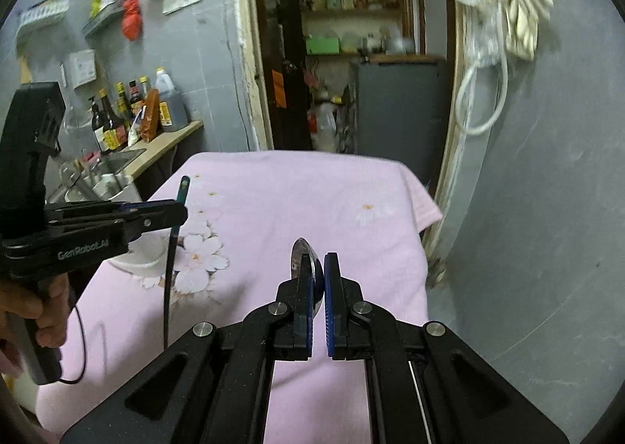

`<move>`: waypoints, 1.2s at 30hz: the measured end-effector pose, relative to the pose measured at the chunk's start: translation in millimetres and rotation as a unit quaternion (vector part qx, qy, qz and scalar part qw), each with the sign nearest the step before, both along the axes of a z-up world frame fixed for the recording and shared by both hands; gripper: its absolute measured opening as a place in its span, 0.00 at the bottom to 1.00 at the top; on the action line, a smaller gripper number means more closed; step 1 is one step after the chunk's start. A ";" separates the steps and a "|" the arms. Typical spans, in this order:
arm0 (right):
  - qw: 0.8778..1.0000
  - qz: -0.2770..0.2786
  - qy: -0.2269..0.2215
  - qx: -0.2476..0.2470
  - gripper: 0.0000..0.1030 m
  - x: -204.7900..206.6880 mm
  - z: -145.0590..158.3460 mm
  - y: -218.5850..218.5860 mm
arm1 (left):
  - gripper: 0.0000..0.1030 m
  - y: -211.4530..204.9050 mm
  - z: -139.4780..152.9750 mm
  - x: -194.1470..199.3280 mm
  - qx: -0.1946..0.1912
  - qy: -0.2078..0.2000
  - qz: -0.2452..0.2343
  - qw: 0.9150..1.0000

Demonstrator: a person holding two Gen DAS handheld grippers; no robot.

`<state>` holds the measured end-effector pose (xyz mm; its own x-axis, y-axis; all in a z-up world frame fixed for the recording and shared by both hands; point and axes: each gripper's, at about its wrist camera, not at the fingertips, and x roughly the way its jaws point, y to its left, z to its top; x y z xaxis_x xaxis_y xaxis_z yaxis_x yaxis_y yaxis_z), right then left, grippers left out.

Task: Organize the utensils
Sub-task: 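Lift the teal-handled utensil and silver spoon up over the white caddy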

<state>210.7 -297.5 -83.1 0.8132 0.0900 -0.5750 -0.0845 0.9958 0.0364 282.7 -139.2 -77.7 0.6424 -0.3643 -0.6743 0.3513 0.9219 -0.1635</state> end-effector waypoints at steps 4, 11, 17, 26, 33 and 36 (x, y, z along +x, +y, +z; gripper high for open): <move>1.000 0.007 -0.010 -0.018 0.04 -19.4 16.8 16.2 | 0.08 19.1 13.2 -30.5 0.007 -0.018 0.003 1.000; 0.999 0.023 -0.039 -0.023 0.04 -34.1 46.0 43.9 | 0.08 55.7 36.5 -71.8 -0.018 -0.043 0.037 0.998; 0.994 0.049 -0.101 0.000 0.04 -23.7 87.3 72.8 | 0.08 107.8 64.2 -85.6 -0.048 -0.079 0.101 0.991; 0.977 0.075 -0.200 0.024 0.04 2.9 154.6 130.3 | 0.08 198.2 114.5 -66.4 -0.086 -0.137 0.171 0.972; 0.965 0.076 -0.249 -0.038 0.04 34.8 175.0 188.4 | 0.08 236.7 131.6 -34.5 -0.091 -0.190 0.195 0.958; 0.962 0.079 -0.251 -0.073 0.04 44.9 171.4 208.3 | 0.08 244.8 131.1 -17.5 -0.085 -0.204 0.196 0.956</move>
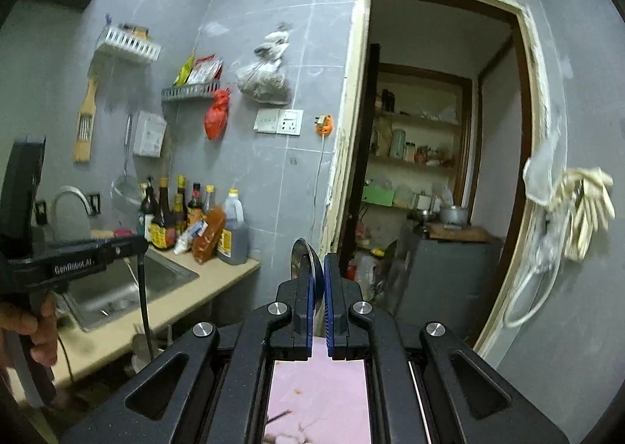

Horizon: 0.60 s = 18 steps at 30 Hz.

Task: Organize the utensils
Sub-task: 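Lift the teal-handled utensil and silver spoon up over the white caddy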

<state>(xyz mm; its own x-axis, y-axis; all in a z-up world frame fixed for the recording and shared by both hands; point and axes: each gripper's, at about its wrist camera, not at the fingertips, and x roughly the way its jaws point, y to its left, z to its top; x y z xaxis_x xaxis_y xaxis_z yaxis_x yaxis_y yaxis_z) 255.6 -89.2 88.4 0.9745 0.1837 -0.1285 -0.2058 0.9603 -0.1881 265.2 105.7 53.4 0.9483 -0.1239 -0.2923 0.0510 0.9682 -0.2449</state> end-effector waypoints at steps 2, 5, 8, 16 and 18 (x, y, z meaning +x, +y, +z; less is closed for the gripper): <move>1.000 0.000 0.001 -0.021 0.04 5.5 -6.5 12.6 | 0.08 2.8 -5.6 11.3 0.004 -0.001 0.000 1.000; 0.999 0.003 0.000 -0.049 0.04 8.2 -17.9 28.1 | 0.08 4.9 -18.0 22.3 0.010 0.001 -0.001 1.000; 0.997 0.003 -0.003 -0.076 0.04 7.7 -30.6 40.1 | 0.08 5.3 -31.2 27.2 0.018 0.007 0.004 1.000; 0.993 -0.002 0.007 -0.116 0.04 11.3 -53.1 52.7 | 0.08 4.8 -53.0 26.0 0.024 0.003 0.014 1.000; 0.993 -0.002 0.012 -0.118 0.04 13.9 -56.9 53.4 | 0.08 3.3 -57.1 26.5 0.024 0.006 0.012 1.000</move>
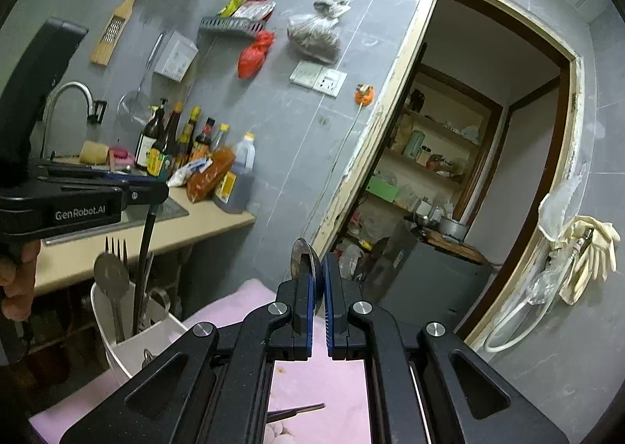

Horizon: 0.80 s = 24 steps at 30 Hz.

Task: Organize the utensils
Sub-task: 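Lift the teal-handled utensil and silver spoon up over the white caddy, then lower both held utensils into the white caddy and open both tools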

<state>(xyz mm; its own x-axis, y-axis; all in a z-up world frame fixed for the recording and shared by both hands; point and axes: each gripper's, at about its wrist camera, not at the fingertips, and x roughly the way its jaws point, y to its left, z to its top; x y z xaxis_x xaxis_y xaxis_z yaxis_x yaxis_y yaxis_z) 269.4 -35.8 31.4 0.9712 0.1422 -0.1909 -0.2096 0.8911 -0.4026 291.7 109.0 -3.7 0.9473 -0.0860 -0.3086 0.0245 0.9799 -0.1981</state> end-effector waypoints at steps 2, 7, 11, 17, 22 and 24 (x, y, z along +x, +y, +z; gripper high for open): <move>1.000 -0.001 0.002 -0.001 0.04 1.4 -3.3 0.3 | 0.08 -0.4 -3.5 0.0 -0.003 0.002 -0.003 1.000; 1.000 -0.001 0.009 -0.003 0.04 6.2 -11.8 0.0 | 0.08 1.3 -8.9 0.5 -0.005 0.005 -0.007 1.000; 1.000 -0.001 0.021 0.003 0.04 8.1 -16.2 -2.1 | 0.08 0.1 -13.8 0.5 -0.006 0.009 -0.009 1.000; 0.999 -0.002 0.038 0.010 0.04 9.2 -25.9 -4.2 | 0.08 -4.8 -23.1 -3.7 -0.001 0.017 -0.016 1.000; 0.999 0.000 0.050 0.011 0.04 5.8 -32.3 -2.5 | 0.08 -9.4 -31.1 -9.4 0.005 0.033 -0.021 0.999; 0.999 0.001 0.051 0.014 0.05 3.8 -32.2 -2.3 | 0.08 -12.1 -34.3 -11.8 0.008 0.042 -0.025 0.999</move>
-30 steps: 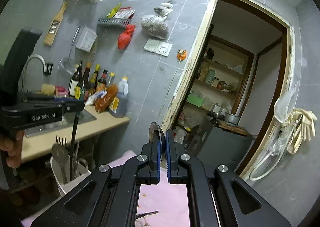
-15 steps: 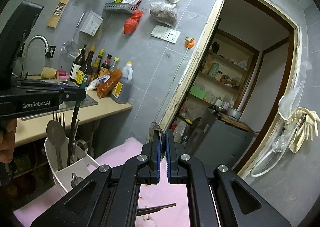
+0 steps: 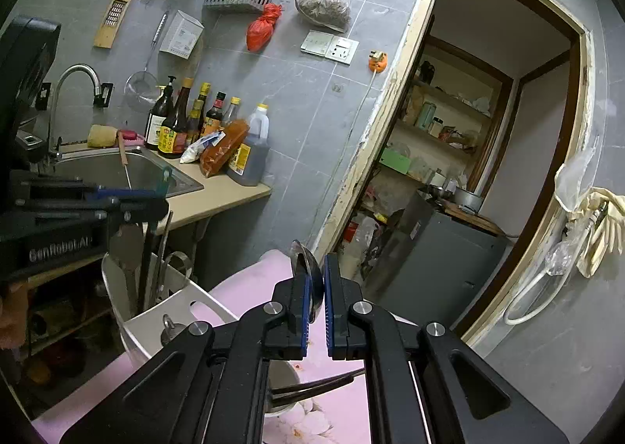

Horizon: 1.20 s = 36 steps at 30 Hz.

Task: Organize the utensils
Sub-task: 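Lower both held utensils into the white caddy and open both tools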

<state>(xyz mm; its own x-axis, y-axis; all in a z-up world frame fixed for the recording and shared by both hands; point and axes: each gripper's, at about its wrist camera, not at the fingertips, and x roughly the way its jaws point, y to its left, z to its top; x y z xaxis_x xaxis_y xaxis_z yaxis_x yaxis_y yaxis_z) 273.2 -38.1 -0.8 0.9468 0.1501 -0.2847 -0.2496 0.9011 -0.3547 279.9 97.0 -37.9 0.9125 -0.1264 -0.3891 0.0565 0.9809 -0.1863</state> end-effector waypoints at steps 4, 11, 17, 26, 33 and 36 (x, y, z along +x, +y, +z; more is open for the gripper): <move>1.000 0.003 0.011 0.012 0.05 -0.8 1.8 -3.5 | 0.08 -4.3 -2.8 -4.0 0.008 0.011 -0.006 1.000; 0.998 0.012 0.045 0.032 0.07 1.5 -4.9 -6.2 | 0.08 -2.5 -1.6 -9.8 0.010 0.021 -0.005 1.000; 0.997 0.015 0.065 0.047 0.10 0.9 -9.4 -7.9 | 0.08 -0.1 -1.1 -10.6 0.009 0.026 -0.004 1.000; 0.993 0.011 0.088 0.076 0.11 5.2 -12.0 -15.6 | 0.08 6.6 -1.8 -11.8 -0.005 0.031 -0.004 0.999; 0.990 0.004 0.092 0.105 0.21 3.6 -6.8 -21.4 | 0.12 8.8 -5.4 -14.6 -0.016 0.043 -0.012 0.999; 0.989 -0.005 0.088 0.117 0.31 0.8 -3.6 -25.3 | 0.20 8.2 -5.6 -18.6 -0.022 0.044 -0.018 0.999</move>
